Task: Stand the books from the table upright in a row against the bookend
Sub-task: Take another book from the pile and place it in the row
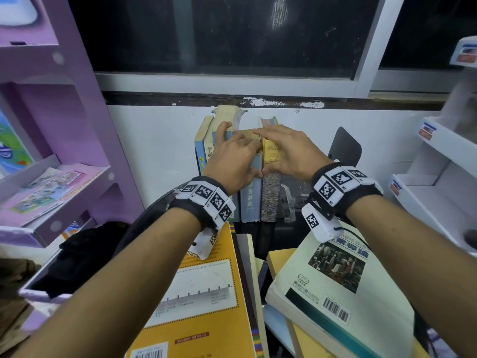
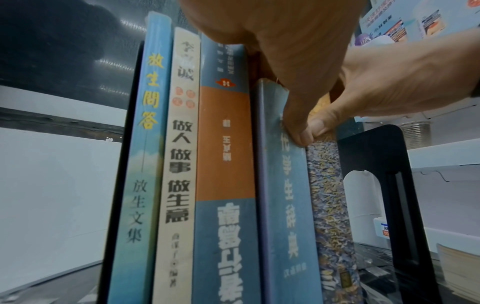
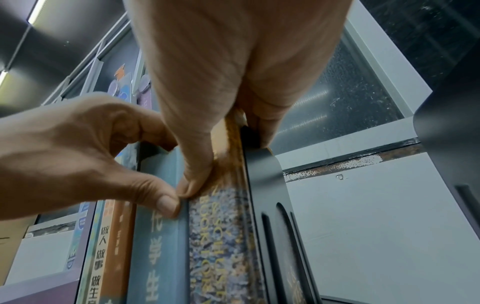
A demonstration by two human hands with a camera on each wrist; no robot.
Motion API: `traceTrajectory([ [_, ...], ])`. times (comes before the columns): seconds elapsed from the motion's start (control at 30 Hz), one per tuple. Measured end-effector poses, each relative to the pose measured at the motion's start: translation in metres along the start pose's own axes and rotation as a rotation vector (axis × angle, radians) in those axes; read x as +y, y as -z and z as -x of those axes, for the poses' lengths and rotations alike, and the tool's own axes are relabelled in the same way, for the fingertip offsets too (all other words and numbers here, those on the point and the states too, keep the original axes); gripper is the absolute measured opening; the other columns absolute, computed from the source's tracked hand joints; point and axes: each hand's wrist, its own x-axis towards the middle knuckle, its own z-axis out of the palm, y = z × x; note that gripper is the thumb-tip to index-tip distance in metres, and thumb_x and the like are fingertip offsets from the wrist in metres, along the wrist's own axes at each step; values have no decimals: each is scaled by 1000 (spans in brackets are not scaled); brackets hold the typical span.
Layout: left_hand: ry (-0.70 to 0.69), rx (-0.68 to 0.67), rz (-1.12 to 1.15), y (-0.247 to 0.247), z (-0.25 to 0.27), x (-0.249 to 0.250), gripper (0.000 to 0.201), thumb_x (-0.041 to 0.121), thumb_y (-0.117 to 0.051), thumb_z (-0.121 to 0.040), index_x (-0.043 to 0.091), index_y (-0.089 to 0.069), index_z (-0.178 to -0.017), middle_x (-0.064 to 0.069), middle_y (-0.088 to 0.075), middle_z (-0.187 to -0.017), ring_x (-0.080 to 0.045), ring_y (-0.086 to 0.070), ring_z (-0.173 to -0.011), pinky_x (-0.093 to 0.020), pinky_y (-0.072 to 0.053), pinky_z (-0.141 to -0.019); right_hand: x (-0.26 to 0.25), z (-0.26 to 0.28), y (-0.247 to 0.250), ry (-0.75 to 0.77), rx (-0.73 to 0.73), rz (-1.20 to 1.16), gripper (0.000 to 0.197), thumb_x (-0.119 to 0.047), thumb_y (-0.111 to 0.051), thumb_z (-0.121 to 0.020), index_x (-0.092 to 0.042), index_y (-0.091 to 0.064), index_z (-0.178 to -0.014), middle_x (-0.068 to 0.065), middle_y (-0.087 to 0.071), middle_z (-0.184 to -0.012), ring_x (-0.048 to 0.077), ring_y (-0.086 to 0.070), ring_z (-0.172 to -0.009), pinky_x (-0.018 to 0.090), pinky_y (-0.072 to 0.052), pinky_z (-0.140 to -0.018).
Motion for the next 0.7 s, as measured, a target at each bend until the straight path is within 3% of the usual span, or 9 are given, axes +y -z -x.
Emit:
traceTrajectory([
  [0.2,22,64,44,-4,1,1,49,47,-75,-67,16,-66,-104,0,-72,-98,-24,-60,-103,-48,-8,-110,1,6,1,0,10,-33,89,-28,-85,-68,-28,-41,-145,5,-42,-149,19,-35,-139,25,-23,-112],
  [0.37,-1,79,46,-6,1,-2,53,56,-72,-68,17,-67,-103,2,-72,-99,-24,-60,-100,-47,-10,-109,-2,8,1,-40,-8,-29,90,-29,-84,-71,-31,-36,-147,4,-37,-152,20,-32,-140,33,-26,-115],
  [0.5,16,86,53,-6,1,1,51,55,-74,-67,17,-66,-100,1,-71,-94,-24,-60,-99,-48,-11,-110,-7,11,2,-78,-25,-18,85,-27,-77,-78,-33,-30,-149,1,-30,-154,18,-32,-140,29,-26,-111],
  [0.6,14,81,47,-6,1,2,51,54,-73,-69,17,-65,-103,1,-70,-98,-24,-59,-102,-48,-10,-111,-10,13,4,-97,-32,-42,78,-25,-69,-82,-32,-31,-149,0,-27,-154,18,-32,-139,28,-27,-109],
  [0.7,-10,54,59,-2,2,1,57,52,-73,-71,15,-61,-112,-2,-66,-113,-25,-56,-111,-49,-7,-111,-14,13,7,-108,-51,-75,78,-21,-68,-82,-29,-30,-149,1,-26,-154,19,-32,-139,28,-27,-109],
])
